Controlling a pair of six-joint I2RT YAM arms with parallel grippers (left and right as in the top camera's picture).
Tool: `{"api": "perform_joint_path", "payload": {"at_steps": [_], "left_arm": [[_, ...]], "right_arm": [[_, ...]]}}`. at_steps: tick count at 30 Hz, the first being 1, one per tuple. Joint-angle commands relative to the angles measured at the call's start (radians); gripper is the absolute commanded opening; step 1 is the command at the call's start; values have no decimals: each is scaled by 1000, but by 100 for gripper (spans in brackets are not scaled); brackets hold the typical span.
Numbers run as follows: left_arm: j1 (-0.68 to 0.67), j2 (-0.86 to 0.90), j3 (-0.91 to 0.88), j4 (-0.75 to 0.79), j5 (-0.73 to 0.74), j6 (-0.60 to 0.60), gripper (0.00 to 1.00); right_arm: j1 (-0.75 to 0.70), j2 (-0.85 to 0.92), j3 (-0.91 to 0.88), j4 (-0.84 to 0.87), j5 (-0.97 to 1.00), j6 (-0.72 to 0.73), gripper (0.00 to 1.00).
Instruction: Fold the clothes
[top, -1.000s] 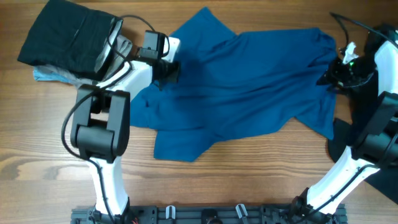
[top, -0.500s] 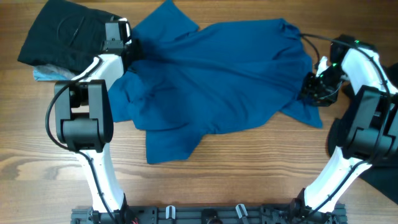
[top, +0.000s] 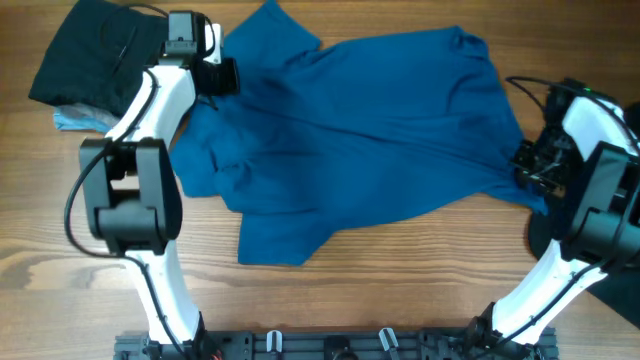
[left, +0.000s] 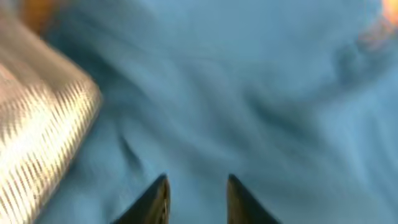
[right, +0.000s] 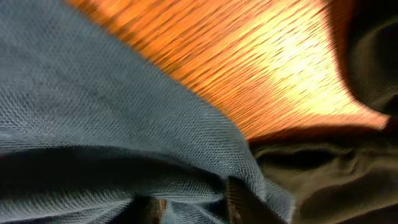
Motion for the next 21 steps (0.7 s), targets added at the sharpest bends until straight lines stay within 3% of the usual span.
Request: {"api": "perform_joint_path", "payload": {"at_steps": [1,5,7,8,9,10,11,14,16,18,21], "left_arm": [[-35,-138,12,-175,143,65,38],[-74,-249,12,-440,143,64,42],[-92,-264,11,-562,138,63,59],[-105,-259,-4,-631,139,51,61],[-115,-258,-26,-658,139,39,59],[-130,-258,-79,-666,138,24,46],[-145,-258,-146,-661,138,-15,43],[-174,-258,-335,-555,137,-117,44],[-182,-258,-462,-407,131,-187,42],[-183,-258,-562,-244,115,-261,23],[-184,-258,-644,-138,43,-367,6]], "right_arm": [[0,-44,42,20,-74,-73,43],[0,-121,53,53,-134,-74,53],[0,-150,54,60,-161,-74,57],[0,-170,54,60,-186,-72,59],[0,-181,54,58,-198,-48,59],[0,-189,54,48,-198,17,61],[0,-192,54,37,-199,87,63],[0,-192,54,46,-232,106,64],[0,-192,54,56,-232,94,64],[0,-192,54,72,-255,80,64],[0,-192,54,79,-266,80,64]]}}
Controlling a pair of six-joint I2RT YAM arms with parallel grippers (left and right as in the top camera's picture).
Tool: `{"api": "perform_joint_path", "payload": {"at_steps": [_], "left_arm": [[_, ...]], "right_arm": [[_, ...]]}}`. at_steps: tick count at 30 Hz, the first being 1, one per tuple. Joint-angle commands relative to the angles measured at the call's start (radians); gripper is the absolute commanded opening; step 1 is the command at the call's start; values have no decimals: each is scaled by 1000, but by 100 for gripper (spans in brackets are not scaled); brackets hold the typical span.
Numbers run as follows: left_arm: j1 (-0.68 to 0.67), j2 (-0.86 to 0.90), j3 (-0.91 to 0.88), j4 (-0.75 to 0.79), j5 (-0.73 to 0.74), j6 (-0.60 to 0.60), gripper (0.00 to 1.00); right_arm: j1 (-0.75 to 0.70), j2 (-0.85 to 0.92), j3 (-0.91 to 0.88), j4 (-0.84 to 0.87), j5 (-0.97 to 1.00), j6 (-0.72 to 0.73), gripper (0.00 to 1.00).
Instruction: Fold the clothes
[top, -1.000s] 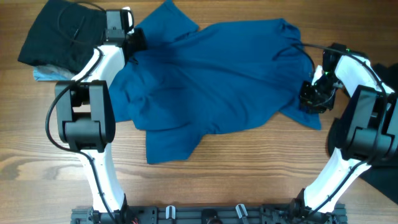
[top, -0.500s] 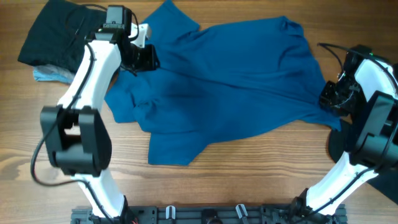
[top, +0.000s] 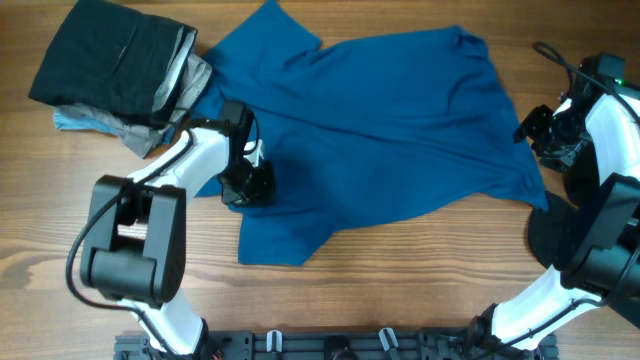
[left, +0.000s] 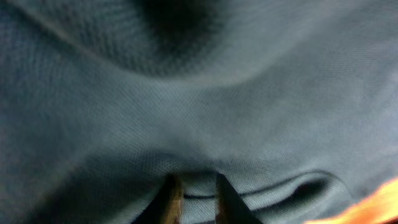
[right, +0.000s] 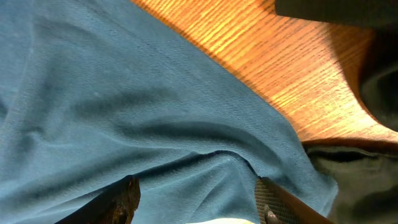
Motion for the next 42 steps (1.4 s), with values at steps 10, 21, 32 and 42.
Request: {"api": "perform_joint_path", "payload": {"at_steps": [10,21,32,42], "left_arm": [[248,-51,-166,-231,-108,-360,4],[520,-180,-166,-267,-205,-276,10],[520,-186,-20,-279,-77,-61,30],[278,-186,29,73,111,88,47]], "right_arm": [[7,-19,16,129,-264,-279,64],[145,129,3,246,-80,-265,79],[97,340,2,303,236,-77,4],[-186,271,64,213,-3,-130,24]]}}
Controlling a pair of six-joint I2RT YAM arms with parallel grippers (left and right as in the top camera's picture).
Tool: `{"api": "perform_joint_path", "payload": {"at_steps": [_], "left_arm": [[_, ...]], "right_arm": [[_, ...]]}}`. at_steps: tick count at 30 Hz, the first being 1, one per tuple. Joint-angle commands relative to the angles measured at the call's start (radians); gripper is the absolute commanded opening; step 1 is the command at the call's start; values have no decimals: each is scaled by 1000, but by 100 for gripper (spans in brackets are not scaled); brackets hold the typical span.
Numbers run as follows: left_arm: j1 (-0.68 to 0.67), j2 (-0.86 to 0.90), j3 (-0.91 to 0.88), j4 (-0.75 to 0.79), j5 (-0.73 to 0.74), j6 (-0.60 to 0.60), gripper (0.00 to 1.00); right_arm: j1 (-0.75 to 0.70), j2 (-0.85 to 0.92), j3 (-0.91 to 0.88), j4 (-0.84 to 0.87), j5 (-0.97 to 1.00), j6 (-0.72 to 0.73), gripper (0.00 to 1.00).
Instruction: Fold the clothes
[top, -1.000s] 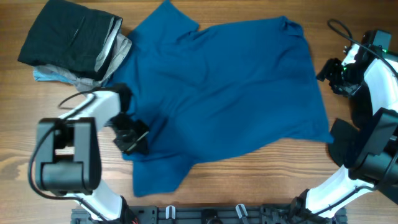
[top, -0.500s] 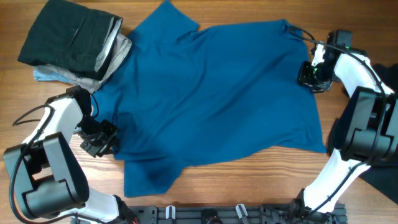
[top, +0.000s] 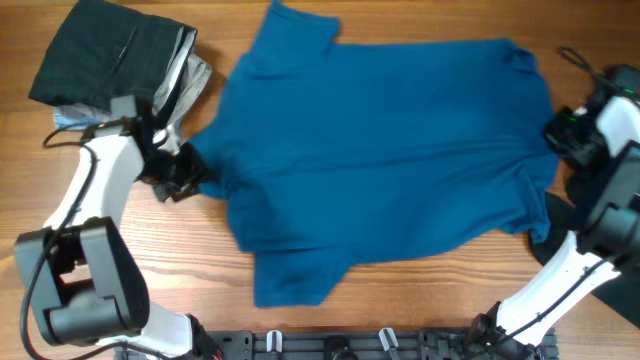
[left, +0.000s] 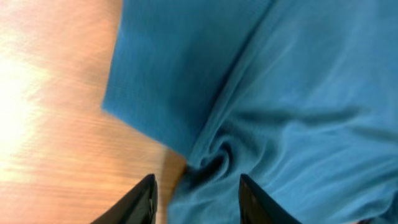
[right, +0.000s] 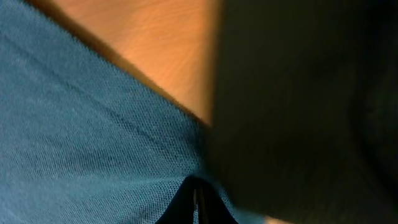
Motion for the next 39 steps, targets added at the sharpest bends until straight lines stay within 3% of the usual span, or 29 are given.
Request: {"api": "perform_joint_path", "payload": {"at_steps": [1,4,11,15,19,22,25,32,39], "left_arm": [[-126,-19,15,185,60,64,49],[-204,-17,15,389,60,63,47],[-254,120,15,656,-53,32,15],[-249,238,15,704,-128,12,4],[-249,321,15,725,-211,10,4],[-249,388,17,830,-283,8,9],[-247,493,114,892,-322,-21,8],[-246,666,640,700,-262,0,9],[-243,602,986,164,-255,118,35]], "right_arm": [[-31,-2,-19,-25,-67,-145,29],[-7,-116,-19,-32,-129,-166,34],[107,-325,-19,-71,-251,-164,41],[194,-343,-20,-134,-257,-163,41],[256,-343,-23,-173,-257,-159,41],[294,-343,-23,-181,-257,-135,41],[332,-343,-23,-189,-256,-107,41],[349,-343,-23,-201,-256,0,41],[349,-343,-23,-230,-237,-2,44]]}}
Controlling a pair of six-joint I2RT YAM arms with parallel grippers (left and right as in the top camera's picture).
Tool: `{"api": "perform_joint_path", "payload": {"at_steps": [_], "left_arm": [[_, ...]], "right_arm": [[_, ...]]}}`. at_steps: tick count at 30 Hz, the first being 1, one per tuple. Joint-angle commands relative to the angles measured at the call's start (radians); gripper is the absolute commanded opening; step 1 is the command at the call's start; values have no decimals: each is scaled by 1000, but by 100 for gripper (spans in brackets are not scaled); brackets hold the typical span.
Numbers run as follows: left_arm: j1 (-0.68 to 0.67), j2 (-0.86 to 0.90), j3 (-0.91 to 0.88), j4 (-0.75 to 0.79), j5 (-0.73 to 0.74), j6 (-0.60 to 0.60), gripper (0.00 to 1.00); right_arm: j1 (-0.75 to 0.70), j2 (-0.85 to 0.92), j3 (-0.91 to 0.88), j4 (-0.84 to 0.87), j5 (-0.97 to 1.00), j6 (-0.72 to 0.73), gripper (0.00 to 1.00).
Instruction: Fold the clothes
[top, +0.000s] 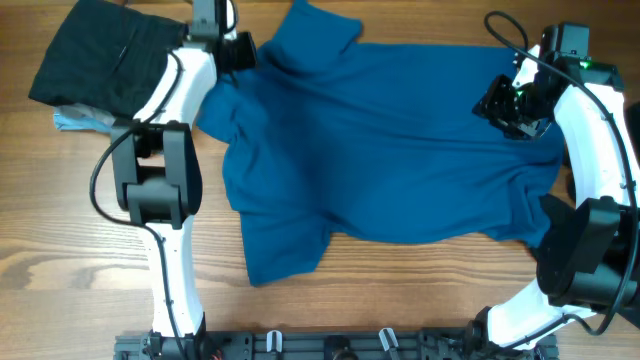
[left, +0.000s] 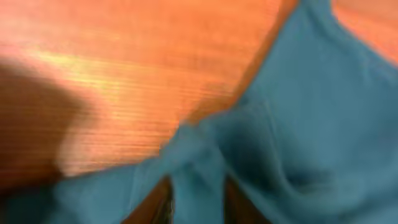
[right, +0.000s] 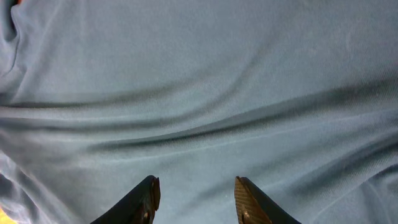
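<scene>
A blue shirt (top: 380, 140) lies spread over the wooden table, collar at the back and lower left corner toward the front. My left gripper (top: 243, 52) is at the shirt's back left edge. In the left wrist view its fingers (left: 196, 202) stand close together with a bunched fold of the shirt (left: 298, 124) running between them. My right gripper (top: 497, 103) hovers over the shirt's right part. The right wrist view shows it open (right: 196, 199), with only smooth blue cloth (right: 199, 93) below and nothing between the fingers.
A pile of black clothes (top: 100, 55) lies at the back left, with a light blue piece (top: 75, 120) sticking out below it. Bare table (top: 400, 290) runs along the front, ending at the arms' mounting rail (top: 330, 345).
My left gripper was open at the shirt's left sleeve; now it is at the back left edge, closed on a fold. My right gripper, shut at the right edge, now stands open over the shirt.
The shirt first lay rumpled and slanted, my left gripper at its back left and my right on its right corner. Then my left was shut on cloth at mid left and my right open. Later the shirt lay spread wider. Now both grippers are further back.
</scene>
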Motion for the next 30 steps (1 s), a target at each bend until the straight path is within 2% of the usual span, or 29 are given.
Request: {"api": "perform_joint_path", "payload": {"at_steps": [1,3,6,10,12,16,18,22,24,25,26,27,30], "left_arm": [[9,-72,150,-243,-8,109,38],[9,-133,173,-385,-9,114,40],[16,-230,173,-645,-8,95,51],[17,-259,173,-885,26,76,47],[20,-259,171,-1021,25,74,48],[23,-260,167,-1122,26,49,47],[10,-280,142,-1131,29,50,43],[-20,-419,-35,-1124,-7,26,46],[-21,-493,-177,-1034,-26,-30,63],[-21,-526,-270,-960,-27,-53,74],[-20,-546,-362,-880,-24,-65,80],[-20,-552,-451,-800,-21,-78,84],[-19,-542,-640,-591,29,-79,86]], "right_arm": [[1,0,2,-16,18,13,45],[1,0,2,-30,43,12,45],[1,0,2,-55,72,7,45],[0,0,2,-67,121,7,48],[0,0,2,-67,125,3,49],[0,0,2,-67,125,-7,50],[0,0,2,-67,125,-19,50],[0,0,2,-87,124,-27,50],[0,0,2,-87,124,-45,51],[1,0,2,-87,124,-45,51],[0,0,2,-87,124,-46,51],[0,0,2,-87,124,-45,51],[0,0,2,-82,124,-45,51]]}}
